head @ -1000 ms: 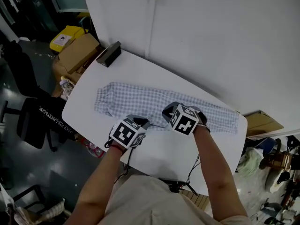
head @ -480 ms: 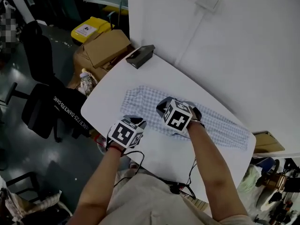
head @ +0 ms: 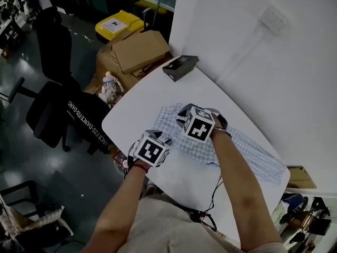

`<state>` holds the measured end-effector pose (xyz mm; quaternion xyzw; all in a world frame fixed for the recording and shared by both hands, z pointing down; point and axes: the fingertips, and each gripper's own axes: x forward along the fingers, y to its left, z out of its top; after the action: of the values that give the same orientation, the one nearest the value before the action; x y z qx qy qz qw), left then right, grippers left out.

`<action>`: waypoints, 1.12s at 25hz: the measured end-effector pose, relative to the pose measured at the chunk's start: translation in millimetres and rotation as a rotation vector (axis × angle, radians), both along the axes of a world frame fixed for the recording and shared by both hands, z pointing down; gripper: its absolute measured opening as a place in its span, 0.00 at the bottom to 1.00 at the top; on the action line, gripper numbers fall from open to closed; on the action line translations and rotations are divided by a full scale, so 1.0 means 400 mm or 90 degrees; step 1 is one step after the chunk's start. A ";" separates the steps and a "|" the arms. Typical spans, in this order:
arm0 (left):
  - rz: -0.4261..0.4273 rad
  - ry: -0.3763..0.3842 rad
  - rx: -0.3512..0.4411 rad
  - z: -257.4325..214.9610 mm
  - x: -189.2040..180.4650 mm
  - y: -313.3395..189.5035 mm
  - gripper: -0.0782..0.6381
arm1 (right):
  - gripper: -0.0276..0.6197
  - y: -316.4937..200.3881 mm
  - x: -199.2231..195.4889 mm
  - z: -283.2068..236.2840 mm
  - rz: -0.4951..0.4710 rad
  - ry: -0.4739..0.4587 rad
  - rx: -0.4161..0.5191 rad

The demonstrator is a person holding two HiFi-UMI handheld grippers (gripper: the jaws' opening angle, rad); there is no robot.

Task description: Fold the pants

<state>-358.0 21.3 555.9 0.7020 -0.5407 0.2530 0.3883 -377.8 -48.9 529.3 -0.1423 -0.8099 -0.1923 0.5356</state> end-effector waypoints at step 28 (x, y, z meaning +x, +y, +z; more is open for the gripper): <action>-0.050 0.016 -0.141 0.193 -0.125 -0.060 0.44 | 0.38 -0.044 -0.154 0.281 -0.170 0.183 -0.023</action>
<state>-408.1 -2.8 633.1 0.6361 -0.5316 0.2868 0.4801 -439.4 -66.6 641.5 -0.2846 -0.7022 -0.2247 0.6127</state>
